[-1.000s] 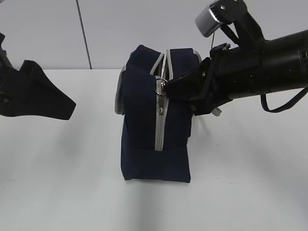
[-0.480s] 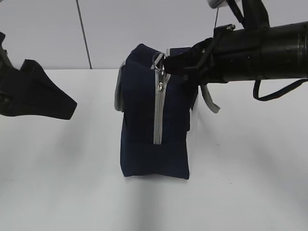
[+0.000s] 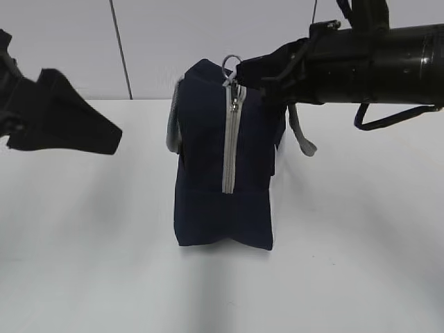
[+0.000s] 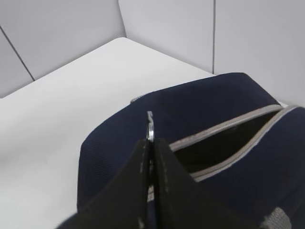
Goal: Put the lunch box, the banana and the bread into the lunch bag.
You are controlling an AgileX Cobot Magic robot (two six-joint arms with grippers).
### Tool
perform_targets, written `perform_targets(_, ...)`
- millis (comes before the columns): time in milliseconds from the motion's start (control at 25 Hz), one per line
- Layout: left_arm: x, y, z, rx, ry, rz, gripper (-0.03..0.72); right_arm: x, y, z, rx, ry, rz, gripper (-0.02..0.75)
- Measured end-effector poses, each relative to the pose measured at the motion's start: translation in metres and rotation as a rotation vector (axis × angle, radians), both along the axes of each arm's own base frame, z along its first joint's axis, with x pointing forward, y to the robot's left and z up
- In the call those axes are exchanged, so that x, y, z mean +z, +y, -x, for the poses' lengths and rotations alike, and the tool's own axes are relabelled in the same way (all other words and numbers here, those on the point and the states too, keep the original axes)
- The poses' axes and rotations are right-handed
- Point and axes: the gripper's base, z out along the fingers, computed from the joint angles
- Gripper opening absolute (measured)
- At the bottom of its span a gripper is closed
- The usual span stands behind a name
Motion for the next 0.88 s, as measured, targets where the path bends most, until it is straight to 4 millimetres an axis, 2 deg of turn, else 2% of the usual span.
perform_targets(160, 0.003, -0.006, -0.007, 0.027, -0.036, 0.083, 0.540, 0.002, 0.003, 0.002, 0.045, -0.004, -0.022, -0.016)
perform_targets(320, -0.004, -0.015, -0.020, -0.021, -0.079, 0.088, 0.540, 0.002, 0.003, 0.003, 0.050, -0.005, -0.021, -0.016)
perform_targets(520, -0.025, -0.025, -0.037, -0.107, -0.140, 0.057, 0.540, 0.001, 0.004, 0.003, 0.053, -0.007, -0.017, -0.016)
perform_targets(760, -0.054, -0.034, -0.044, -0.196, -0.135, 0.065, 0.540, -0.002, 0.004, 0.003, 0.070, -0.013, 0.015, -0.016)
perform_targets(880, -0.062, -0.037, -0.049, -0.205, -0.133, 0.067, 0.540, -0.006, 0.005, 0.001, 0.079, -0.001, 0.024, -0.016)
